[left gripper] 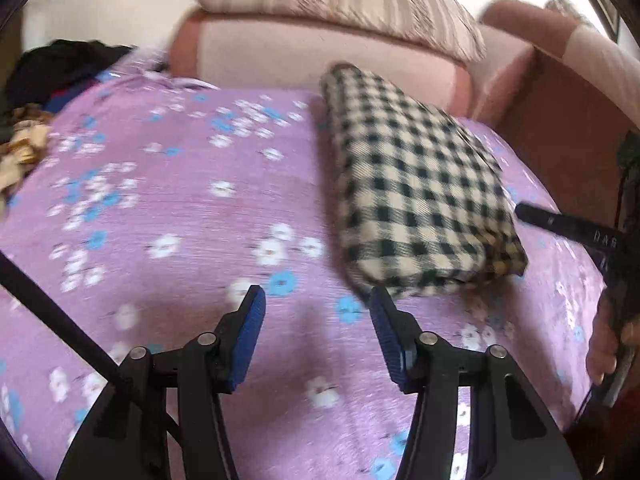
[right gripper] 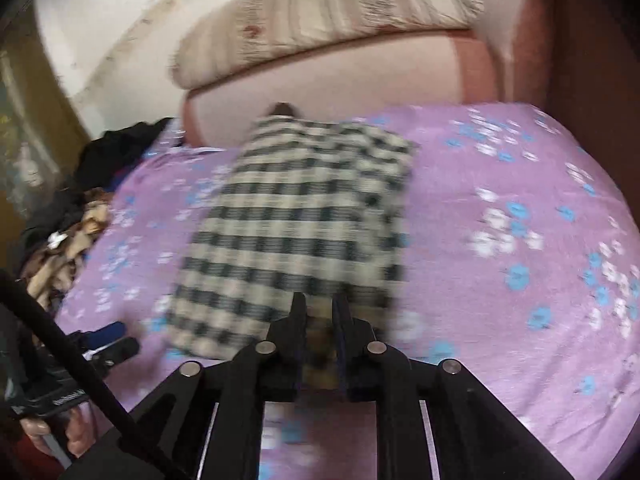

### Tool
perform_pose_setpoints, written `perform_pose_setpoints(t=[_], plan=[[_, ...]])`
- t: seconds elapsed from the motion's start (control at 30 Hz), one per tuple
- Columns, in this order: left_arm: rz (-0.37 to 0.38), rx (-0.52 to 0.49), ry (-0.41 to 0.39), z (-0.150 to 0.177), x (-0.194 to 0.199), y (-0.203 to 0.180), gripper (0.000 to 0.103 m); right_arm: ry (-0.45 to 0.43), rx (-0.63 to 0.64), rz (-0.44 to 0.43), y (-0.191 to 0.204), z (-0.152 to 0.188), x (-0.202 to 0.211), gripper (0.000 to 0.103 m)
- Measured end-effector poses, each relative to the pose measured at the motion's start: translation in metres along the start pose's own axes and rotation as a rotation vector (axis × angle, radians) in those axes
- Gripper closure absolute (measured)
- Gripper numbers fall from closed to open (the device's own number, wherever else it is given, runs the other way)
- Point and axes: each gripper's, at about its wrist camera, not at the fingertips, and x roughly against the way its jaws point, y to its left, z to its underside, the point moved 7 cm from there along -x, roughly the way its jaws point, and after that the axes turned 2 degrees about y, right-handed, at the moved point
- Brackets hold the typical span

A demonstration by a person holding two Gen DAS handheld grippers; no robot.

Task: Fold large clothes

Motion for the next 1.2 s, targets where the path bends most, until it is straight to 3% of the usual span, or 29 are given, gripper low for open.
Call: perform_pose_setpoints(t=[0.17, 0.23, 0.37, 0.43, 0.63, 0.7, 1.0, 1.2], plan=[[-0.189, 0.043, -0.188, -0.006, 0.047, 0.027, 0.014, 0.079, 0.044, -0.073, 0.046, 0.014, -0.043, 0.086], [-0.256, 0.032, -0.271, -0.01, 0.07, 0.031, 0.007, 0.174, 0.027, -0.07, 0.049, 0.029, -0.069, 0.085], [-0.315, 0.001, -0.397, -0.014, 0.108, 0.029, 0.0, 0.192, 0.025, -0.046, 0.045, 0.046, -0.068, 0.083], [-0.33, -0.004, -0.435, -0.015, 0.121, 0.025, 0.0, 0.202, 0.014, -0.046, 0.041, 0.054, -0.055, 0.073], [-0.219, -0.008, -0.416, -0.006, 0.134, -0.002, 0.0, 0.131, -0.017, 0.02, 0.02, 0.094, 0.006, 0.054], [-0.196, -0.014, -0.397, 0.0, 0.133, -0.011, 0.0, 0.097, -0.043, 0.052, 0.015, 0.106, 0.025, 0.044], [-0.186, -0.083, -0.276, 0.037, 0.114, -0.045, 0.0, 0.057, -0.11, 0.12, -0.001, 0.14, 0.052, 0.043], [-0.201, -0.059, -0.234, 0.045, 0.109, -0.035, 0.0, -0.005, -0.015, 0.05, 0.034, 0.096, 0.04, 0.044]])
